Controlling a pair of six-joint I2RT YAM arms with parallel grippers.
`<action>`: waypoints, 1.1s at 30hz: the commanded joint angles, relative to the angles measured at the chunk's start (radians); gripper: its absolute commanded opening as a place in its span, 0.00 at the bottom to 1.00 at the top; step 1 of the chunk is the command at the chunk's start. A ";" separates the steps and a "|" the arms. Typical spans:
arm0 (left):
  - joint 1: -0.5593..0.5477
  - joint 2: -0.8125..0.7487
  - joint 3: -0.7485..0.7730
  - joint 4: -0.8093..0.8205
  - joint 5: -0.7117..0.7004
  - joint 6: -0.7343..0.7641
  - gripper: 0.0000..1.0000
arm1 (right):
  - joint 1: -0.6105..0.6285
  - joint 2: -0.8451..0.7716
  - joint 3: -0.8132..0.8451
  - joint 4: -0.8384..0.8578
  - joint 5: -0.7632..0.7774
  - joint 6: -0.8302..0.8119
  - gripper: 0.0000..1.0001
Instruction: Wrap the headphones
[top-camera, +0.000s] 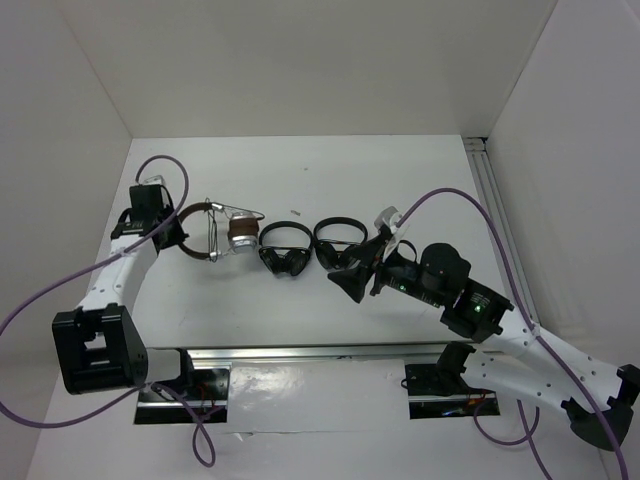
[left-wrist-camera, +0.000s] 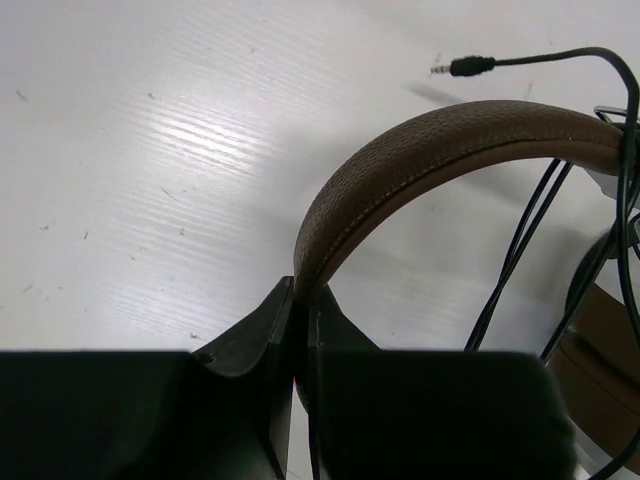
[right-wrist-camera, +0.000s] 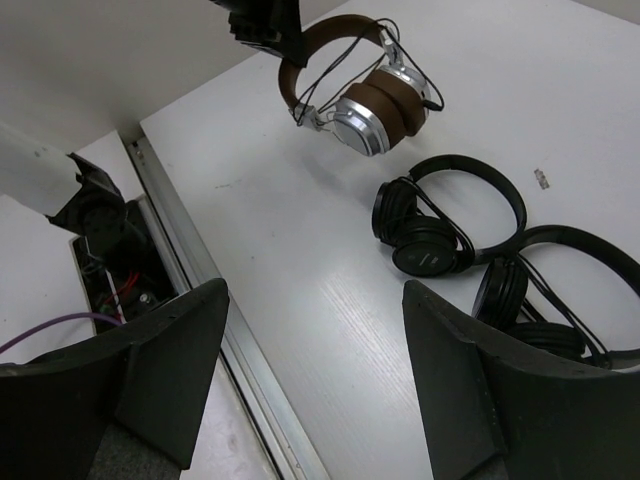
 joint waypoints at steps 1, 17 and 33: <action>-0.049 -0.029 -0.013 -0.017 -0.109 -0.028 0.13 | 0.007 0.001 0.047 0.013 0.007 0.007 0.77; -0.094 -0.015 -0.022 -0.057 -0.120 -0.028 0.00 | 0.007 0.010 0.028 0.013 0.007 0.007 0.77; 0.018 0.126 -0.031 -0.017 -0.066 -0.048 0.02 | 0.007 0.030 -0.002 0.043 0.007 0.007 0.77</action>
